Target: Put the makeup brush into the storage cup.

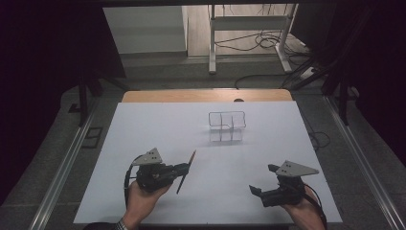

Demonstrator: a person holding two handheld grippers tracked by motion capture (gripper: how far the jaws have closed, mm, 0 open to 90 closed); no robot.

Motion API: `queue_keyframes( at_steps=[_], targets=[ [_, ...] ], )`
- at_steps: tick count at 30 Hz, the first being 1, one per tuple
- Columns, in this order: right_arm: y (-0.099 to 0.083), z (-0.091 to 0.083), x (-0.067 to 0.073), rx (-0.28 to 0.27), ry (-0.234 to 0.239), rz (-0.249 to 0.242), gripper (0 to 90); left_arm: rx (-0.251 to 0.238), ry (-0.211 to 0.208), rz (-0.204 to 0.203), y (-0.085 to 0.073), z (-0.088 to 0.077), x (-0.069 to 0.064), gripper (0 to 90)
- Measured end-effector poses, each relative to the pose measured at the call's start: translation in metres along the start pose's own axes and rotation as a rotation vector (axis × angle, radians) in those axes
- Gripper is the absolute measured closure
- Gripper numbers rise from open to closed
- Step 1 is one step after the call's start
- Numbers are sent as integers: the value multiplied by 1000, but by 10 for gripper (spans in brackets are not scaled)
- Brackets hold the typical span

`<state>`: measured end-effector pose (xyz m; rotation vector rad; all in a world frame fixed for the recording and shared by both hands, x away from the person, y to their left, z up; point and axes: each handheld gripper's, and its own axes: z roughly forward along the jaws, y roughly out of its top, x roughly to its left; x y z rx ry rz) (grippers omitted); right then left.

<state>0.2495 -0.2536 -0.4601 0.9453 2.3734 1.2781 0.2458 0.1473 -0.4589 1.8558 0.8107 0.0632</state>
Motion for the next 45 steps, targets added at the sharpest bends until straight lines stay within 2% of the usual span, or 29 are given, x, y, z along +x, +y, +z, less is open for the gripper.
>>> queue_keyframes(
  at_steps=[7,10,13,18,31,34,39,42,45],
  targets=[
    [6,2,1,-18,12,-7,2,-8,-7,8,-1,3,-4,834],
    [10,3,2,-18,39,16,14,-9,-14,17,-2,6,-7,834],
    [13,4,2,-17,46,25,16,-10,-18,22,-2,8,-9,834],
    [21,7,5,-17,38,27,11,-6,-20,36,-2,13,-14,834],
    [43,20,13,8,107,72,0,-12,-34,41,-2,23,-19,834],
    [51,25,13,-4,131,92,44,-13,-37,45,-2,25,-20,834],
    [58,31,15,-5,137,97,124,-12,-37,47,-2,28,-21,834],
    [62,34,16,-9,160,109,198,-16,-32,49,-2,30,-22,834],
    [64,35,16,-12,181,122,227,-21,-30,51,-2,31,-22,834]
  ],
)
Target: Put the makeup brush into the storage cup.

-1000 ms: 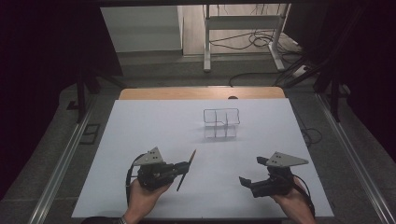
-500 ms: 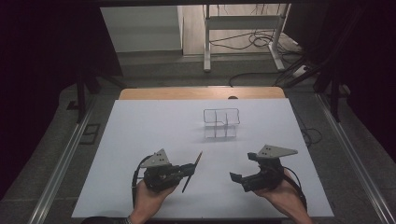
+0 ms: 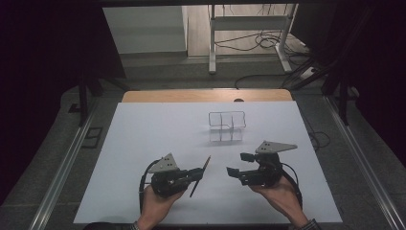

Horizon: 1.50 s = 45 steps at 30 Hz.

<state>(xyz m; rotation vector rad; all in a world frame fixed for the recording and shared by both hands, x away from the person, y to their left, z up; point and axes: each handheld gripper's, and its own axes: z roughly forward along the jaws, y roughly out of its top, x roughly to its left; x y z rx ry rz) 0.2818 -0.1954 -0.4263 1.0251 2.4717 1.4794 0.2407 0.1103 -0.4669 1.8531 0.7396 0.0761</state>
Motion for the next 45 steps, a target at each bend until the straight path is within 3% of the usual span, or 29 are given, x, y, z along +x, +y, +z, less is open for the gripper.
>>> queue_keyframes(
  at_steps=[11,26,36,39,45],
  targets=[
    [8,9,2,-20,79,24,418,9,3,11,1,7,-1,834],
    [17,28,11,-16,168,31,574,0,11,31,2,13,-3,834],
    [19,39,9,-13,219,69,691,-11,8,41,3,16,-6,834],
    [19,42,7,-16,256,98,769,-15,7,41,3,17,-6,834],
    [19,44,7,-23,294,123,837,-19,7,41,2,19,-6,826]
  ],
)
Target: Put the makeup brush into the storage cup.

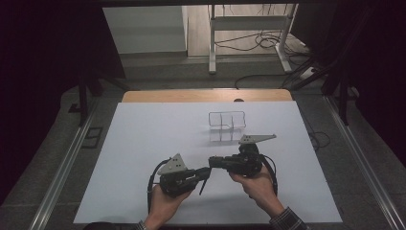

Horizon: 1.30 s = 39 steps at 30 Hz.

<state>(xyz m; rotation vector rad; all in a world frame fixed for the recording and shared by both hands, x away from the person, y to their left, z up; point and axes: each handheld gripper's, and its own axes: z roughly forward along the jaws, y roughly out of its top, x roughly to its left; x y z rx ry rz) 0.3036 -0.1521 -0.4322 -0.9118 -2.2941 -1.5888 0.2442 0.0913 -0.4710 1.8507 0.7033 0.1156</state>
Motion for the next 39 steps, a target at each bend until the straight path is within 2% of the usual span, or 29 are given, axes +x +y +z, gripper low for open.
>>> queue_keyframes(
  at_steps=[5,6,13,15,27,28,32,36,39],
  targets=[
    [0,0,1,-2,-8,-8,838,0,5,2,0,-2,1,809],
    [1,-2,2,-3,-27,-26,839,10,2,-1,-1,-2,1,771],
    [1,-8,0,-7,-53,-37,838,38,14,12,-1,-3,0,663],
    [1,-8,-1,-1,-74,-48,838,48,18,9,-2,-5,2,638],
    [2,-10,1,8,-107,-76,838,96,34,-11,-7,-12,9,497],
    [2,-10,1,6,-110,-77,838,106,48,-4,-8,-13,9,471],
    [3,-11,1,6,-115,-80,838,126,55,-2,-9,-15,10,387],
    [3,-13,1,4,-125,-83,838,154,70,-15,-13,-18,12,322],
    [3,-13,0,5,-132,-87,838,157,71,-18,-14,-20,12,301]
  ],
)
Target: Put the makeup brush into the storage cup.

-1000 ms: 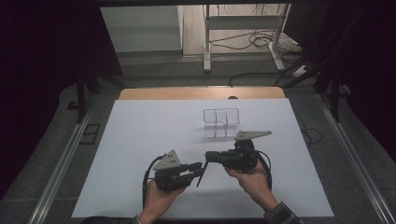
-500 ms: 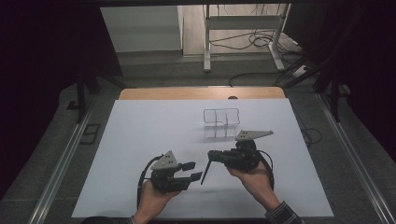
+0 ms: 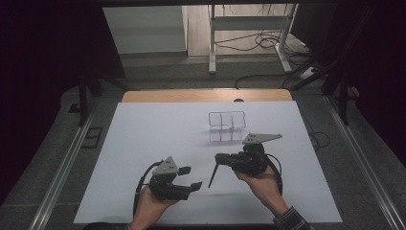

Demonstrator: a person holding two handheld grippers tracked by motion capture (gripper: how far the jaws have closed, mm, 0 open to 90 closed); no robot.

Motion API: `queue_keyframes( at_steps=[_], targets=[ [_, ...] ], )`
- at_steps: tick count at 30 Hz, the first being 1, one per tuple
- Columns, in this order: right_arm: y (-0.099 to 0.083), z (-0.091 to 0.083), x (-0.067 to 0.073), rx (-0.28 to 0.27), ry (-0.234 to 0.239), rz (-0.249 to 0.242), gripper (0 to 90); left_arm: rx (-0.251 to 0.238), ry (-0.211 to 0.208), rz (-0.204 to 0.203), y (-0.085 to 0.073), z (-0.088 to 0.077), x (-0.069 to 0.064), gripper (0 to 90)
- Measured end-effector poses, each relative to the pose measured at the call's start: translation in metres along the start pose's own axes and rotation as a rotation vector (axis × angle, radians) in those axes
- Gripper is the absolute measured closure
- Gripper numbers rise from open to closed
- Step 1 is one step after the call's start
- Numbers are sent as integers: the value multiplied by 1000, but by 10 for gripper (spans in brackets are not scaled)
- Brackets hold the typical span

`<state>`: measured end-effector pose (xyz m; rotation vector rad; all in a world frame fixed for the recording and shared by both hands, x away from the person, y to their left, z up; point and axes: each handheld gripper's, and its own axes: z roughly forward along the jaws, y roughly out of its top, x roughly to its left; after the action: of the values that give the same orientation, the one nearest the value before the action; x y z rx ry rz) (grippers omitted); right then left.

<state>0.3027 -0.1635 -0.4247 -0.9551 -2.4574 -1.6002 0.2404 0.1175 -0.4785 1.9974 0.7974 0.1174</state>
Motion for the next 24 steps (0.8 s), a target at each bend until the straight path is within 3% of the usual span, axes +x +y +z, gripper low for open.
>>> queue_keyframes(
  at_steps=[24],
  targets=[
    [10,-5,-6,-24,-36,-7,838,52,104,-76,-17,-19,15,83]
  ],
)
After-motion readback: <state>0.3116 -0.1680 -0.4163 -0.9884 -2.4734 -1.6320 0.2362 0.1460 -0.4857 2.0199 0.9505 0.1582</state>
